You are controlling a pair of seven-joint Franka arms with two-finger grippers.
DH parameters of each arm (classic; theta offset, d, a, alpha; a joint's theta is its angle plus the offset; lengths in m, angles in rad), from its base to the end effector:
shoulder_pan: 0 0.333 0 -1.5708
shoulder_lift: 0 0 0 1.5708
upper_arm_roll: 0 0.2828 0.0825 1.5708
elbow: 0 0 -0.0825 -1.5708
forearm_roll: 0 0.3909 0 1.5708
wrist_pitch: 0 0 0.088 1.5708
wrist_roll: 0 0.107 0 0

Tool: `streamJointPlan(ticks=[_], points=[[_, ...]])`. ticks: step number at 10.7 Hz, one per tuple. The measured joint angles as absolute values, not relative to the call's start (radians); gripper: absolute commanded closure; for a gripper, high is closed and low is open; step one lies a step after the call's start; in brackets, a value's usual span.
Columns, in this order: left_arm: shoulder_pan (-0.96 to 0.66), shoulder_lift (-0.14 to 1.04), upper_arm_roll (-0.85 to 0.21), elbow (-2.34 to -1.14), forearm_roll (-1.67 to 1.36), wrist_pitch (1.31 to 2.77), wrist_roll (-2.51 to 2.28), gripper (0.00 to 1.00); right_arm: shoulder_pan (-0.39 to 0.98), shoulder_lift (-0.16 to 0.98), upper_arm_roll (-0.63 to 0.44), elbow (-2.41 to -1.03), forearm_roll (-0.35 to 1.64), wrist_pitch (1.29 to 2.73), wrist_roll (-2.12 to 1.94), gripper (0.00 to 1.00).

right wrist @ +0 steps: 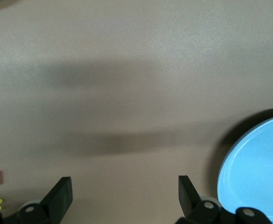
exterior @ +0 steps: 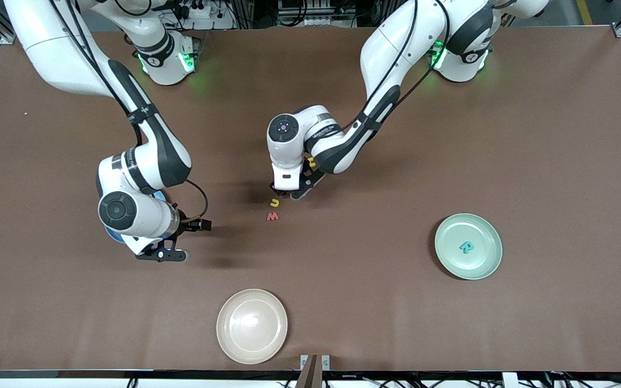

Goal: Sort upper and lower case letters into plates
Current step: 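Lower the left gripper and grasp the pink Q, then place the Q on the green plate while the right gripper reaches c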

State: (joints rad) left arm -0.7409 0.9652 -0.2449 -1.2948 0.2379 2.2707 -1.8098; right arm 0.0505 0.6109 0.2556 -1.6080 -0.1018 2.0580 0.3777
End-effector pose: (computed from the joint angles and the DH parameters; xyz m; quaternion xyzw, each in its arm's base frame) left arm 0.4370 -0.5805 0.1486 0.9247 0.3801 -0.0036 0.0212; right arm 0.6380 0.1794 0.2381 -0.9968 0.0258 0.0761 0.0058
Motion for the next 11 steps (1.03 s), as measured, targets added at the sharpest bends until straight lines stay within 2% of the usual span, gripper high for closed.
streamJointPlan(ticks=[1,2,7,11], points=[[-0.742,0.965,-0.245,-1.290,0.238,2.266,-1.810,0.95,0.050,0.611,0.256,-1.608,-0.102,2.058,0.378,0.00],[-0.742,0.965,-0.245,-1.284,0.238,2.266,-1.810,1.00,0.050,0.611,0.256,-1.608,-0.102,2.058,0.378,0.00],[-0.734,0.955,-0.244,-1.267,0.238,2.220,-1.806,1.00,0.054,0.611,0.258,-1.608,-0.100,2.058,0.379,0.00],[-0.665,0.814,-0.242,-1.250,0.238,2.085,-1.651,1.00,0.135,0.621,0.262,-1.610,-0.099,2.058,0.421,0.00]])
